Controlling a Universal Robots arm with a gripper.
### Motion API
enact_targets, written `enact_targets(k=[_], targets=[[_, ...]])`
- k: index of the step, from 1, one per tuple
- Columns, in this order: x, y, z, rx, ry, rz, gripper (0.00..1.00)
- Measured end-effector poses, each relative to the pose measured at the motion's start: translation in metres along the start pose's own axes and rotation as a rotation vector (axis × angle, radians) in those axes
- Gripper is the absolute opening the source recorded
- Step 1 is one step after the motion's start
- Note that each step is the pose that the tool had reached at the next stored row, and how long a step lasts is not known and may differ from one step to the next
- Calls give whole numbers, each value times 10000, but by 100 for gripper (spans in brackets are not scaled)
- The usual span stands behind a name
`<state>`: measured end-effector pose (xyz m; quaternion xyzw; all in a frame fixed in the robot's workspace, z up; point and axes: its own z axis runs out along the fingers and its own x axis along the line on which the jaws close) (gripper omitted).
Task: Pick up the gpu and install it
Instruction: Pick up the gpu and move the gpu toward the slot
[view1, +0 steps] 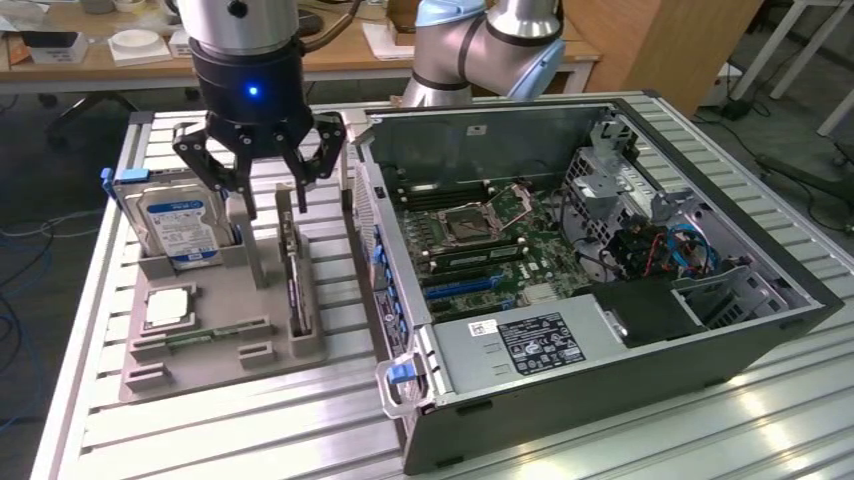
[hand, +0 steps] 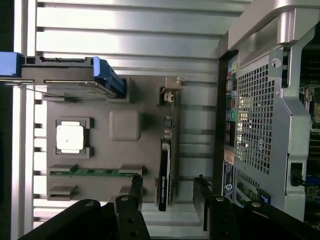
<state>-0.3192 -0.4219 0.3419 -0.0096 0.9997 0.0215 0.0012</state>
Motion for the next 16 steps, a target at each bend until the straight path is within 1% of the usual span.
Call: enact_targets(k=[9, 16], targets=[[1, -4, 87, -5, -1, 0, 53], [1, -8, 135, -11, 0, 0, 53]])
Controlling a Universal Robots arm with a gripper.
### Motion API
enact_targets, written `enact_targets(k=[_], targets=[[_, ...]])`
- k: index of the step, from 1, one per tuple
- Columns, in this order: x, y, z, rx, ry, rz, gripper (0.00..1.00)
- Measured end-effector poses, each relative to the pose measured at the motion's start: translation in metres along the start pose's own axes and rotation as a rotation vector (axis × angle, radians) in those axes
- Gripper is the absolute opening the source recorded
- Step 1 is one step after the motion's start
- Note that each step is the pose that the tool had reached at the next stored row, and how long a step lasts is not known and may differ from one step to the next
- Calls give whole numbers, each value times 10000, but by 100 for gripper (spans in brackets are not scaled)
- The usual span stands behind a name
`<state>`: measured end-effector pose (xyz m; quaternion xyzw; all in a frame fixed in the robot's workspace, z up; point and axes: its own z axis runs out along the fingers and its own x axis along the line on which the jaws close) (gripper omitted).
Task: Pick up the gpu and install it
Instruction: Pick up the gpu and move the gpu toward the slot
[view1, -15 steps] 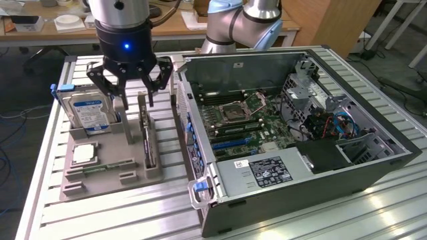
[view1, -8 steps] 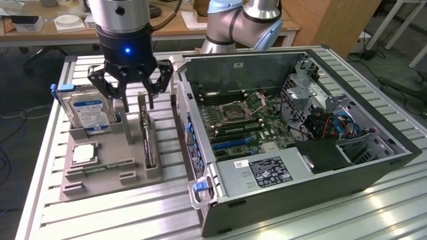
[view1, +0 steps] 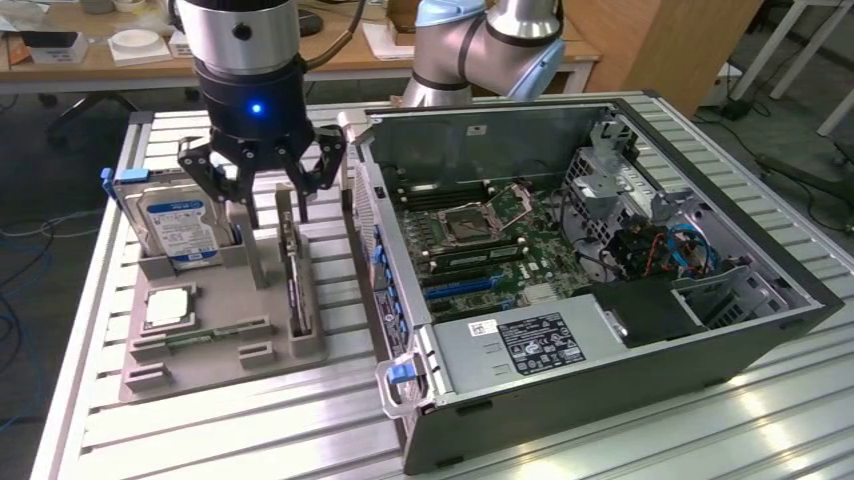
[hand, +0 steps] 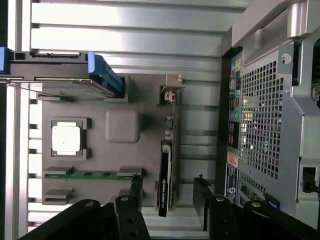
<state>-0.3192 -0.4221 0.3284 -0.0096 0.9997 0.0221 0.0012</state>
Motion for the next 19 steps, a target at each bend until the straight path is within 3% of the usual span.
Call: enact_targets(k=[19], targets=[[1, -43, 65, 0, -1, 0, 53]])
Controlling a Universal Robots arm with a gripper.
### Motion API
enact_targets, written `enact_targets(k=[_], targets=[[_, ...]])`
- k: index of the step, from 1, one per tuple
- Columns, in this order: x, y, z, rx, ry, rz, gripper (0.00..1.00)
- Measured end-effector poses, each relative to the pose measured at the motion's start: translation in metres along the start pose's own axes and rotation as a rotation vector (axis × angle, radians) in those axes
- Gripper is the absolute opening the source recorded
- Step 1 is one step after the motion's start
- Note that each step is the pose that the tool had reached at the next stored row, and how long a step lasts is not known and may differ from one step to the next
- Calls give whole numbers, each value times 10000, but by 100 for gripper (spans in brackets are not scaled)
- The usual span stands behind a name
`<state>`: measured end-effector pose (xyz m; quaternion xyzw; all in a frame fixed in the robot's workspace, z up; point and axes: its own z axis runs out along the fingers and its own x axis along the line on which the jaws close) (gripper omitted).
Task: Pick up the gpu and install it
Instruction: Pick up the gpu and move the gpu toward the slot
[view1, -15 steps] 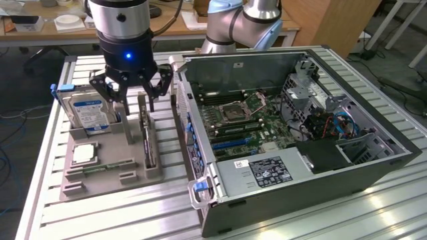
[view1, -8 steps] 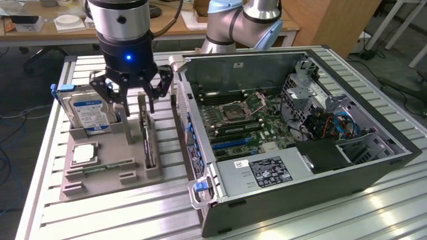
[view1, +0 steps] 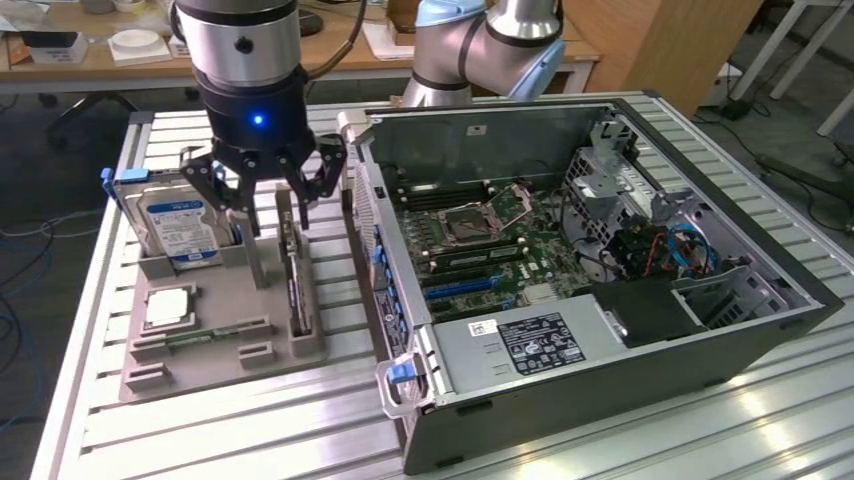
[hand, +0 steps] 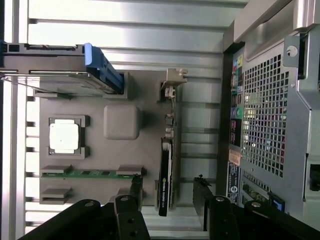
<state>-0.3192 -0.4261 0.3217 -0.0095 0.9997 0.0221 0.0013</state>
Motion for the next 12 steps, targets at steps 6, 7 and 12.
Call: enact_targets(k=[6, 7, 12], targets=[[0, -14, 23, 0, 1, 0, 53], [0, -16, 26, 1, 2, 0, 53], [0, -32, 47, -1, 1, -1, 53]])
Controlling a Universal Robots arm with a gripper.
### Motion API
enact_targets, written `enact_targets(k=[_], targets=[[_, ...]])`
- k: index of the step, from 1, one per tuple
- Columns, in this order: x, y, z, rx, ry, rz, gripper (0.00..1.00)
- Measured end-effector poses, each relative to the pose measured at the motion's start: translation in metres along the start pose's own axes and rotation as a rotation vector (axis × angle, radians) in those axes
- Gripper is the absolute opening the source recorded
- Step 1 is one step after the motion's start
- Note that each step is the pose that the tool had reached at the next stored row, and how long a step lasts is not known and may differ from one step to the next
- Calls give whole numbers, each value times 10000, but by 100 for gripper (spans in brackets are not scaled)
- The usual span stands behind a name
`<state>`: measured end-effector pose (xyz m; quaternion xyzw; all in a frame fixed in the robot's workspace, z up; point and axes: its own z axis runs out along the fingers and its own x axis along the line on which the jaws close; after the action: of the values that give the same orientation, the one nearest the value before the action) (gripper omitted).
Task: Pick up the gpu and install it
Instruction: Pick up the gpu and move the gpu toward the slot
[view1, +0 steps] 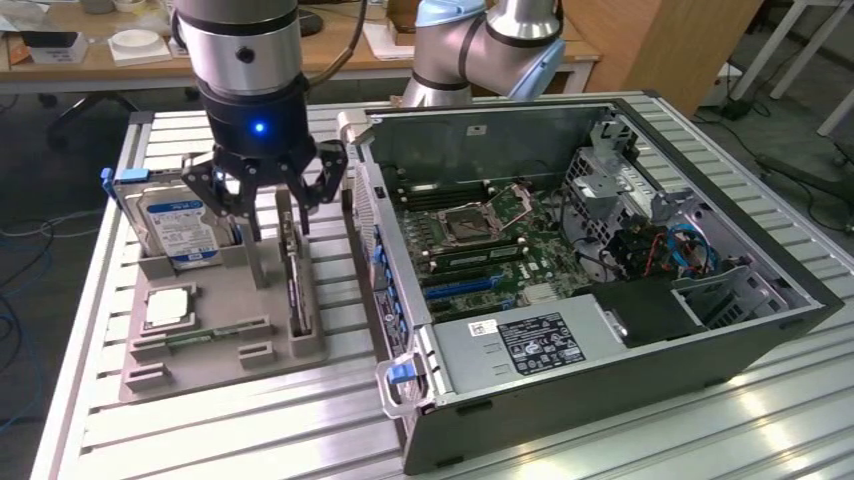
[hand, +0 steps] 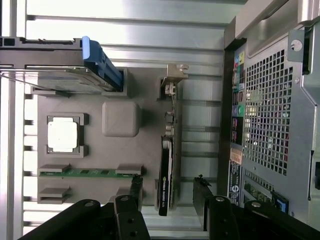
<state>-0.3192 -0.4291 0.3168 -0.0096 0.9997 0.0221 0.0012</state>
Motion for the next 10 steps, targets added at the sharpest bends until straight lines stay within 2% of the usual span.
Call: enact_targets(k=[10], targets=[[10, -25, 60, 1, 0, -1, 53]])
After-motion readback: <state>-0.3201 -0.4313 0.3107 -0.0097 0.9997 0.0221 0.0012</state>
